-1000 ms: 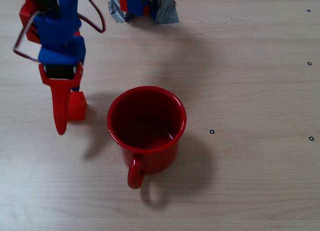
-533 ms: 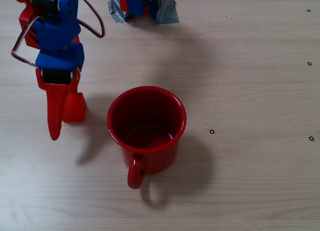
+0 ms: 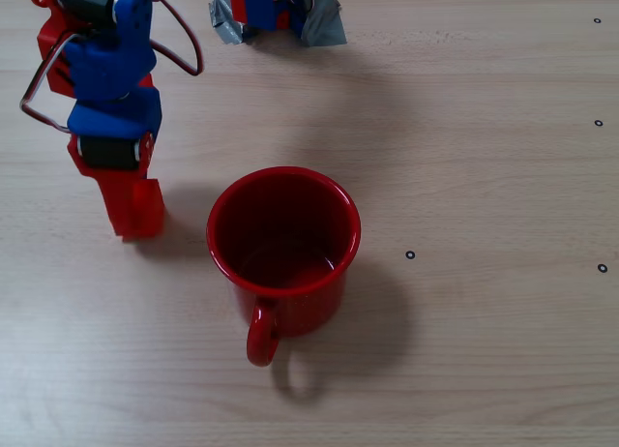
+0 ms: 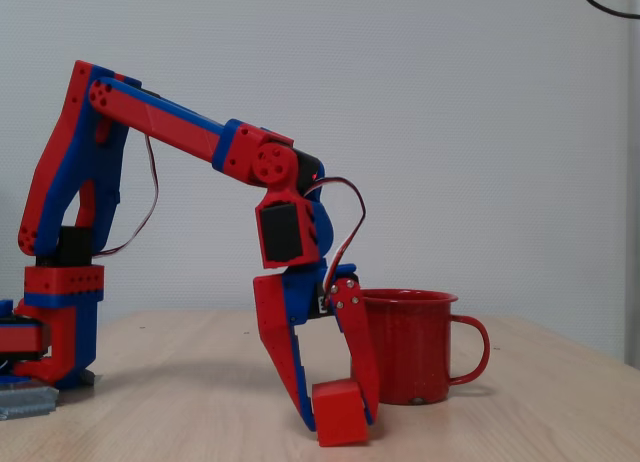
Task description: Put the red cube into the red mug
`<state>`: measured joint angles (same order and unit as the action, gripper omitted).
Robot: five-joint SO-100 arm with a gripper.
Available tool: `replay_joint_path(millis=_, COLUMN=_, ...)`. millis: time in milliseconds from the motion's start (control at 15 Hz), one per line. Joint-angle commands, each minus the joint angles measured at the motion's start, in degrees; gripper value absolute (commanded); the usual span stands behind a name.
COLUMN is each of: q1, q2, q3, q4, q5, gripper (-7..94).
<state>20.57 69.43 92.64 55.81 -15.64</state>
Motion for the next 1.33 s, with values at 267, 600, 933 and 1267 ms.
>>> replay_joint_path(millis=267, q1=-0.53, q2=2.99, q3=0.44, q4=-0.70, q5=-2.99, gripper=0)
replay_joint_path(millis=600, q1=0.09, q2=2.11, q3=-3.96, q4=3.25, q5=-3.25, gripper=0)
replay_joint_path(millis=933, q1=1.05, q2=3.25, q3=-16.87, q4=17.23, q5=-1.67, gripper=0)
replay_joint_path(millis=1267, q1=0.62, q2=9.40, q3=-29.36, q4=35.33, q5=1.85, gripper=0)
